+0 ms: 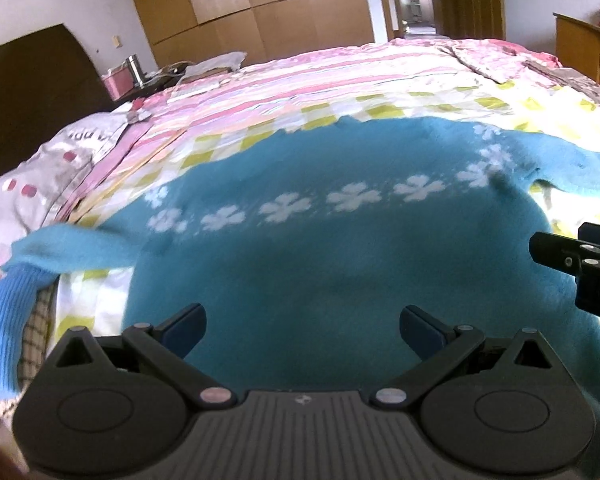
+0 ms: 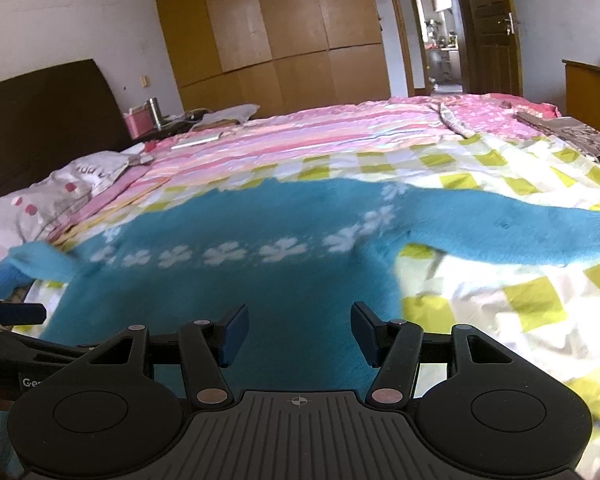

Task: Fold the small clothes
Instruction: 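Grasp the teal sleeve cuff with the right gripper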

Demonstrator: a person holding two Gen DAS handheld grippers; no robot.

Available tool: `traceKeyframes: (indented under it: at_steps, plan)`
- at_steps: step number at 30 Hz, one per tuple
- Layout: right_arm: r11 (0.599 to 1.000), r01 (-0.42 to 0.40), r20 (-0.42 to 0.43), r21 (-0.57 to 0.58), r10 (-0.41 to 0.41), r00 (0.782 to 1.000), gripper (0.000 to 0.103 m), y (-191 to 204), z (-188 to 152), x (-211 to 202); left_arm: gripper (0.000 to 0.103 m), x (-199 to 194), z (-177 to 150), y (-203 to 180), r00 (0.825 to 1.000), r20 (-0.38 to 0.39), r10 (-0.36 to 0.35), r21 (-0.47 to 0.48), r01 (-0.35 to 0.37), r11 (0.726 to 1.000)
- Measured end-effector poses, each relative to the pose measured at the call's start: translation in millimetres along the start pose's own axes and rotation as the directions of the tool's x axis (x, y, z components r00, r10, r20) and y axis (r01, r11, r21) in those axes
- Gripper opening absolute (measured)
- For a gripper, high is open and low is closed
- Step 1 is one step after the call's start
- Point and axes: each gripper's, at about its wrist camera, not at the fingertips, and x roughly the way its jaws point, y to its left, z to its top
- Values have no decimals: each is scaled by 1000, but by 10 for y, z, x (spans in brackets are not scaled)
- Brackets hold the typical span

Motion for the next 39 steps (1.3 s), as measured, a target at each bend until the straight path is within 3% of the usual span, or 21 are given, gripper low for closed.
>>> traceKeyframes:
  at_steps: [10,19,27,39]
  plan:
    - [995,62,26,74,-64,998,56,-429,100,84,103,149,204,-354,999,6,-49,46,49,998]
    - [960,178,61,216,-195,979,56,-1063,232,60,103,264,360,-719,993,9,-114,93,112,989]
    - [884,284,46,371,-323,945,56,-1814,276,77,103,355,513,-1131,984,31,-173,163,166,973]
    - [761,283,-10,584,-342,940,56,-2659,180,245,103,532,623,-1629,965,29,-262,193,252,948]
